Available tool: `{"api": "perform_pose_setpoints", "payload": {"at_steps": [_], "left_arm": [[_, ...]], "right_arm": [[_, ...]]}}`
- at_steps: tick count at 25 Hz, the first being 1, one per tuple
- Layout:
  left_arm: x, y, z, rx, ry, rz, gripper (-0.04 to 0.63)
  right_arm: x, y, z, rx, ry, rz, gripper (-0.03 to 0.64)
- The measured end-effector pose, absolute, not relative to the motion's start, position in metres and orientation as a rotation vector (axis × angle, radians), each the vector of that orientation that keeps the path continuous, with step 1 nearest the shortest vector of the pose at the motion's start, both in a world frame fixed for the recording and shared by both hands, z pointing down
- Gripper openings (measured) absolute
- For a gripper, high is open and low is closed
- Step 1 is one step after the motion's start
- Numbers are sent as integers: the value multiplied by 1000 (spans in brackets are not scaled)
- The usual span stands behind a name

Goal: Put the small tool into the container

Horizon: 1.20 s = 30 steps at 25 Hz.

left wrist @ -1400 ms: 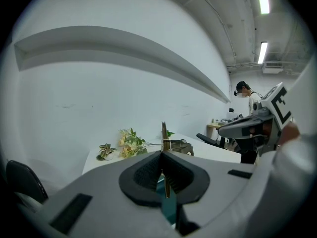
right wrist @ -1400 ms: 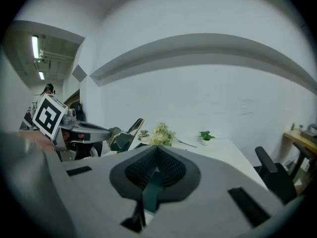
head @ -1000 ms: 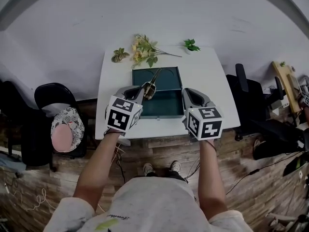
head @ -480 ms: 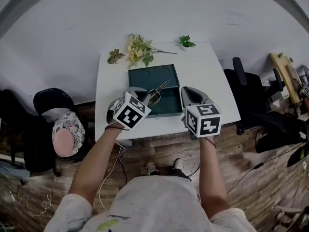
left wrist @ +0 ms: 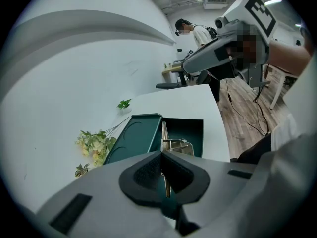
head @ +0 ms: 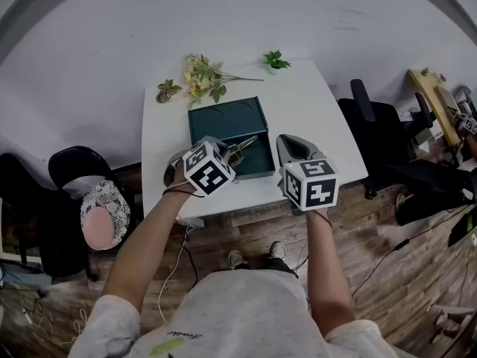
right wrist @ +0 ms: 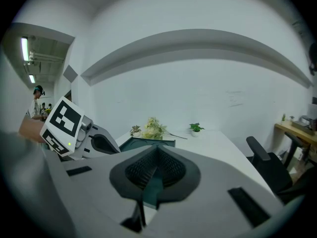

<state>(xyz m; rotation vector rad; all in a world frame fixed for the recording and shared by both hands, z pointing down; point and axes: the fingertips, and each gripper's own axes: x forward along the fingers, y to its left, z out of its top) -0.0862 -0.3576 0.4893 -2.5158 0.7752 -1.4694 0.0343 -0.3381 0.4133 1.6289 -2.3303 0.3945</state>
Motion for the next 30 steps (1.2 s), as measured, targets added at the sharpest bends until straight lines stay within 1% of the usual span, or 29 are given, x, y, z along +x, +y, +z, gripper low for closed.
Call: {"api": "perform_pose_setpoints", "payload": {"at_steps": [12,30], "left_arm": [[-71,-363,514,-2427,706,-1588,0],[-69,-383,533,-2375,846,-1653,3]], "right_arm": [[53,-334,422,1637,-2318,421,3],[70,-344,432,1572,-2349,455,3]]}}
